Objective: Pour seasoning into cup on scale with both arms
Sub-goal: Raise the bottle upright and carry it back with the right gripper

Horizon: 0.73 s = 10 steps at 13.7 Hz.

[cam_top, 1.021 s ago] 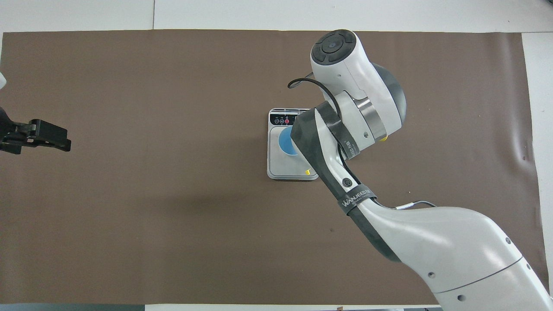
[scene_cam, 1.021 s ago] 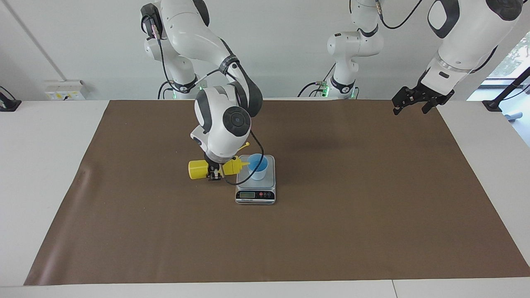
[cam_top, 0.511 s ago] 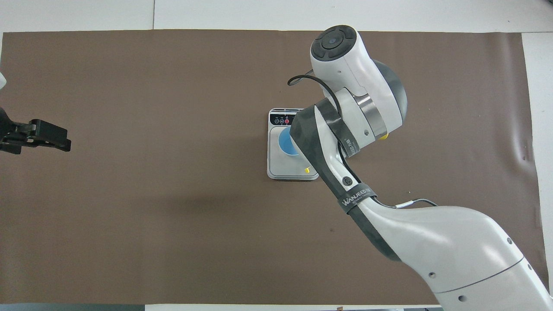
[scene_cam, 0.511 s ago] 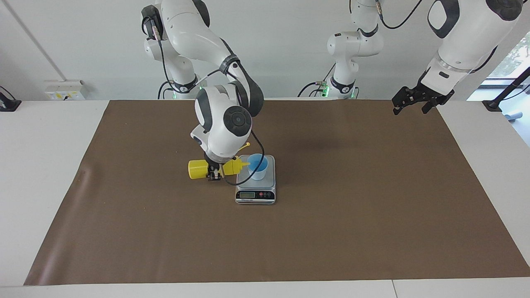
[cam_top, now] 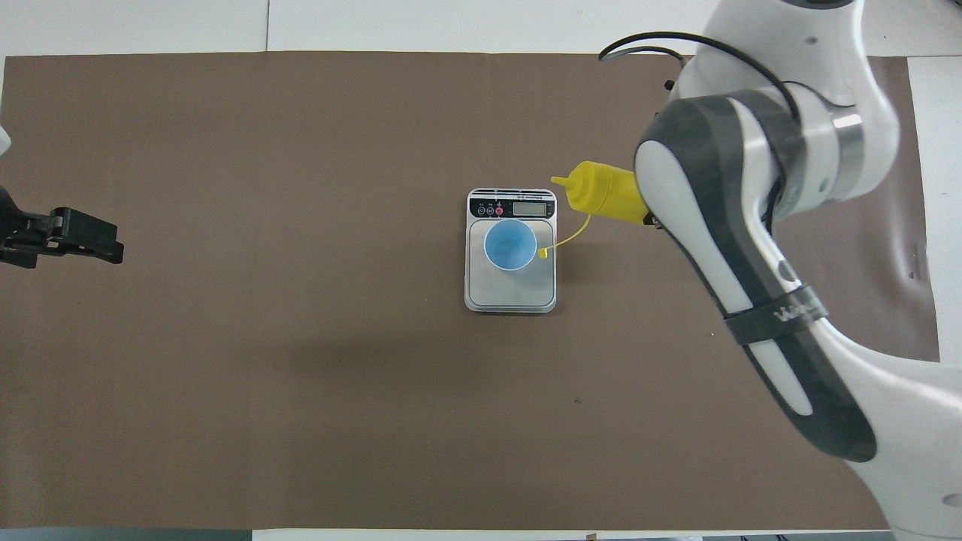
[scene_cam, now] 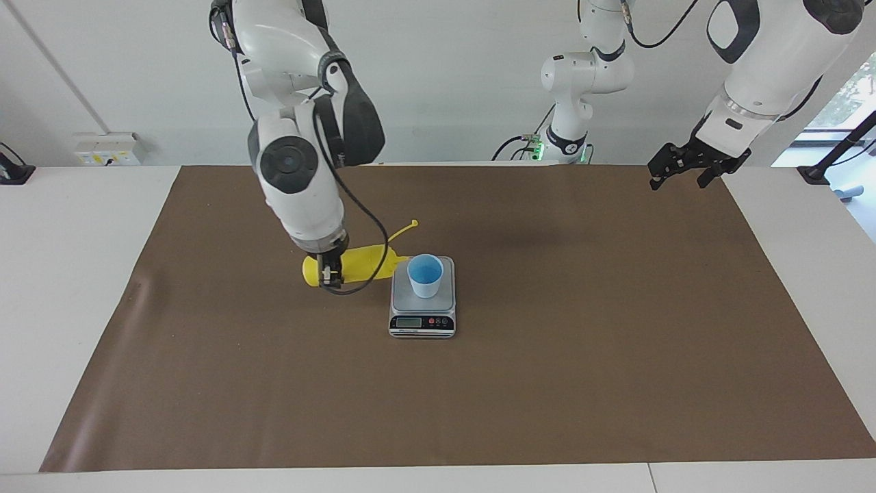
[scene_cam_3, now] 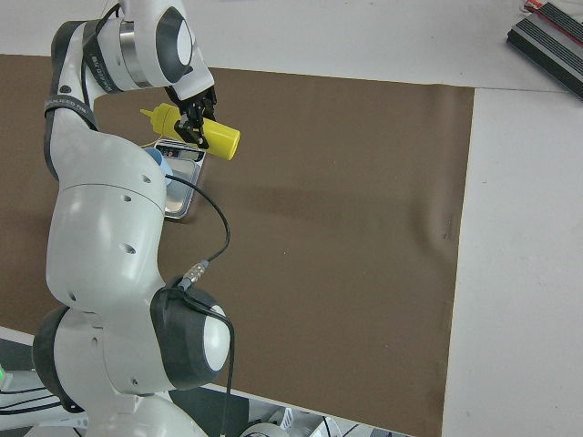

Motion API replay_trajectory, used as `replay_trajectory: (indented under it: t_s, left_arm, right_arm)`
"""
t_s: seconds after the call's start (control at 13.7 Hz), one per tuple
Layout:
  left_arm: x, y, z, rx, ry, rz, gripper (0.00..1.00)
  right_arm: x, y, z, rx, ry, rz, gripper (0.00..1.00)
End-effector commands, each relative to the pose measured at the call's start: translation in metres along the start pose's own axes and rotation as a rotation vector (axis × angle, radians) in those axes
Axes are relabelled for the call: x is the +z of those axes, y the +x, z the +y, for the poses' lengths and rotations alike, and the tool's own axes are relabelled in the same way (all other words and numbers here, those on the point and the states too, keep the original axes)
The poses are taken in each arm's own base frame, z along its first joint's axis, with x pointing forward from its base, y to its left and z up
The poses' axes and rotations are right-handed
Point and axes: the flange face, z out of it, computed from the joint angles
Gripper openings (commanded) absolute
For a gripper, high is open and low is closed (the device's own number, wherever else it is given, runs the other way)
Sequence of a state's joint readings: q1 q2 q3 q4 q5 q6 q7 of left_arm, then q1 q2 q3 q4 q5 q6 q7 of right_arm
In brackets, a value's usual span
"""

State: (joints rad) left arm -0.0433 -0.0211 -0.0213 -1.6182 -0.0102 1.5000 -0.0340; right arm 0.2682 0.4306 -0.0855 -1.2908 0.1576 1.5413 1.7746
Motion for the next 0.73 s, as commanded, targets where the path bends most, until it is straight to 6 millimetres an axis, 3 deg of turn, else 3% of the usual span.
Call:
replay_trajectory:
  t_s: [0.0, 0.22, 0.36, 0.58, 0.66]
  left_arm:
    - [0.000, -0.007, -0.004, 0.002, -0.012, -0.007, 1.00]
    - [0.000, -0.007, -0.004, 0.003, -0.013, -0.007, 1.00]
    - [0.000, -0.007, -0.004, 0.002, -0.012, -0.007, 1.00]
    - [0.000, -0.007, -0.004, 0.003, -0.013, -0.007, 1.00]
    - [0.000, -0.007, -0.004, 0.003, -0.013, -0.007, 1.00]
  right_arm:
    - [-0.023, 0.104, 0.022, -0.003, -0.002, -0.294, 0.00]
    - [-0.022, 0.196, 0.031, 0.034, 0.079, -0.538, 0.00]
    - [0.000, 0.248, 0.050, 0.123, 0.170, -0.734, 0.00]
    - [0.090, 0.323, 0.112, 0.138, 0.345, -0.936, 0.00]
    - [0.109, 0.338, 0.113, 0.117, 0.375, -0.970, 0.00]
